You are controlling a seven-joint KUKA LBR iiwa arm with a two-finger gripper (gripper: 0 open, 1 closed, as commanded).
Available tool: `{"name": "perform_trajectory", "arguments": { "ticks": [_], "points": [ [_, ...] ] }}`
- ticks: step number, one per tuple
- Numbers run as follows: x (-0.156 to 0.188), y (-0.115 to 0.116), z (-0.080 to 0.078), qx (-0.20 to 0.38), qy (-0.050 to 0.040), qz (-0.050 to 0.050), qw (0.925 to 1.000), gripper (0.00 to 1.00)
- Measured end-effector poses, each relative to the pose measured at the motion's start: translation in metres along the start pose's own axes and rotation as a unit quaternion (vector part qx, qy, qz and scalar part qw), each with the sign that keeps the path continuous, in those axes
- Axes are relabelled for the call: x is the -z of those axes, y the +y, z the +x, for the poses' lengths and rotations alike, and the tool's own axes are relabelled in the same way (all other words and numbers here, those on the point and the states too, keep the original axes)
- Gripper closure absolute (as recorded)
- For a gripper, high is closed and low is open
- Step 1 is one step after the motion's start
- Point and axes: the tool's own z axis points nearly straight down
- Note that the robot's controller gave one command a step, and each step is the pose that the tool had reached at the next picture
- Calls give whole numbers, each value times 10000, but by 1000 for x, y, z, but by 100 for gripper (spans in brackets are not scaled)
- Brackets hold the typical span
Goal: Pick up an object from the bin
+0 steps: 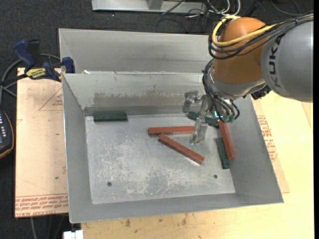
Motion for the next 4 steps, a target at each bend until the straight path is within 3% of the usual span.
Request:
{"name": "perform_trajectory", "arguments": {
  "ticks": [1, 2, 3, 4],
  "points": [
    [-107, -37, 3, 428, 1, 1, 9991, 0],
    [-127, -40, 23, -619, -84, -11, 9980, 0],
    [-125, -40, 23, -615, -90, -7, 9981, 100],
    [-29, -12, -7, 271, -88, 0, 9996, 100]
  ]
}}
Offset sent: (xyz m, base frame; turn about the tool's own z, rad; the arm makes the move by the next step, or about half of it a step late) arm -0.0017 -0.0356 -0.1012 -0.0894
